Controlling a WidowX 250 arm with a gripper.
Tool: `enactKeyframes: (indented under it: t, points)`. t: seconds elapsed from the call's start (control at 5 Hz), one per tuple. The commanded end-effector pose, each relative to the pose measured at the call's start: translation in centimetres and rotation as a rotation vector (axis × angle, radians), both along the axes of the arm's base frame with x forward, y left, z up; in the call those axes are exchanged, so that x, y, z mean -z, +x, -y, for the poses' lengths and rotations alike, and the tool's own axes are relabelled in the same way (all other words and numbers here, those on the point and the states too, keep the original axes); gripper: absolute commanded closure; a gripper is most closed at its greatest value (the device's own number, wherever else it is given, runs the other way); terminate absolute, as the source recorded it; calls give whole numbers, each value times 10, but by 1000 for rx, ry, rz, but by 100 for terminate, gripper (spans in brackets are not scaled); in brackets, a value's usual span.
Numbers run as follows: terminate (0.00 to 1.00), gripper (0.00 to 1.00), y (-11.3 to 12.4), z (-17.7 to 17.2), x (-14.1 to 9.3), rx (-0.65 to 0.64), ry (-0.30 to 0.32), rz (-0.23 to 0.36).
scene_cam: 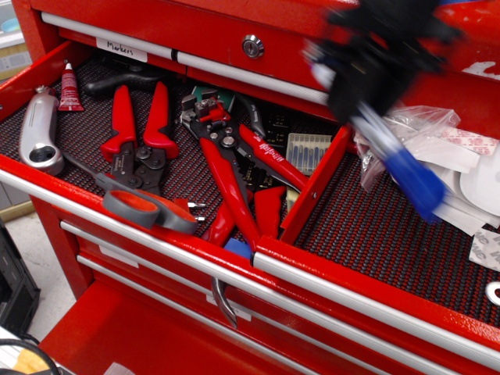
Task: Pick up blue pen and put into drawer
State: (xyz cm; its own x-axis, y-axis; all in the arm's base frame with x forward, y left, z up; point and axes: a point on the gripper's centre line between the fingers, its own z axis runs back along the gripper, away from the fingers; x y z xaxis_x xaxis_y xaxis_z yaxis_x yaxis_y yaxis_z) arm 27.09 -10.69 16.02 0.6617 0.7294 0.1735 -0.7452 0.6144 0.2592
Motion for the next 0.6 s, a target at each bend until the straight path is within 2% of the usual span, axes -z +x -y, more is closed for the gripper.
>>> enactKeyframes:
  t: [0.0,0.2,0.4]
  points:
    - [0,0,-2,37,-14,24,-5,71]
    - [0,0,-2,37,-14,24,-5,71]
    - [100,0,-2,37,-14,24,-5,71]
